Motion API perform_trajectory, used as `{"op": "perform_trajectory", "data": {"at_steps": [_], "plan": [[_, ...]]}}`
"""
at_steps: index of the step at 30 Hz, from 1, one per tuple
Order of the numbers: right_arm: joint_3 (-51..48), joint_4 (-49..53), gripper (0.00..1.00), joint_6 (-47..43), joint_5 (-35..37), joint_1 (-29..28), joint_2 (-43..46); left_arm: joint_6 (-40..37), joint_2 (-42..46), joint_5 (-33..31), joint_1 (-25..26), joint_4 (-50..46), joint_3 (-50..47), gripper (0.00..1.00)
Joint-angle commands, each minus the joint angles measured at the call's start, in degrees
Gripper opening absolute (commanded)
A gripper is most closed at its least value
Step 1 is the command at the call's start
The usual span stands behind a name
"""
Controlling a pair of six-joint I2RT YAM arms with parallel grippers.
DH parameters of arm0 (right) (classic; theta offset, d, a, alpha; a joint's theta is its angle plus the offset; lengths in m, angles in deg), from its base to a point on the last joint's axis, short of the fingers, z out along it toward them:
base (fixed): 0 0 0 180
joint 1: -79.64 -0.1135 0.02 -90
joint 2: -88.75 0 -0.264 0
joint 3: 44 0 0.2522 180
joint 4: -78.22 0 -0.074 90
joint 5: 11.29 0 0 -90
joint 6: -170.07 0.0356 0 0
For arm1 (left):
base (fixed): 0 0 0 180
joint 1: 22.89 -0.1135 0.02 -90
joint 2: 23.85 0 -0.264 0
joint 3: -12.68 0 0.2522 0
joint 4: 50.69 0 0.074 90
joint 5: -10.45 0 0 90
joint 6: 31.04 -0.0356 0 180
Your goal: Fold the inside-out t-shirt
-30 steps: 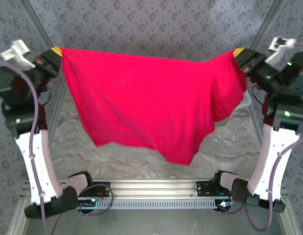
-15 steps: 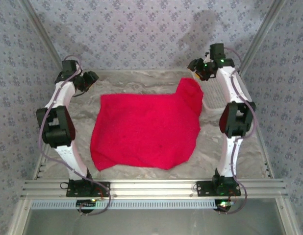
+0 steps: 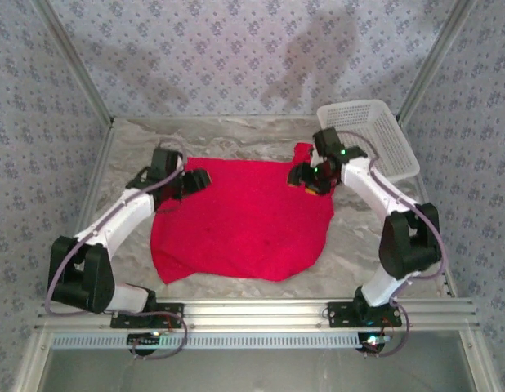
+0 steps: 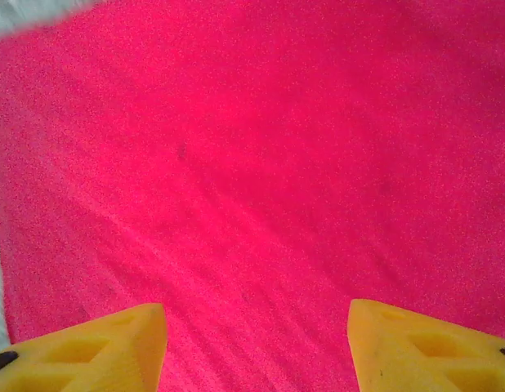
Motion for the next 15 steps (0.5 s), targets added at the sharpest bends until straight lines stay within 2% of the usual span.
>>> {"op": "perform_trajectory", "data": {"at_steps": [1, 5, 8, 11, 15], "plan": [[-9.5, -2.9, 0.62, 2.3, 2.6, -3.4, 4.6, 4.5, 1.1, -0.5, 0.1, 6.9, -7.9, 0.64], [-17.5, -7.9, 0.62, 4.2, 2.2, -5.0, 4.4, 3.8, -2.6, -1.4, -1.1, 7.9, -10.4, 0.65], [-17.8, -10.9, 0.62, 3.8, 3.1, -3.3, -1.7, 2.7, -8.0, -1.8, -3.3, 10.5, -9.1, 0.66], [-12.3, -12.6, 0.61, 2.0, 4.4, -0.8, -10.2, 0.9, -15.2, -1.7, -7.4, 11.0, -3.9, 0.66], [2.9, -9.7, 0.6, -0.4, 4.5, 2.1, -21.2, -2.1, -25.9, -4.1, -11.7, 7.7, 7.9, 0.64]]}}
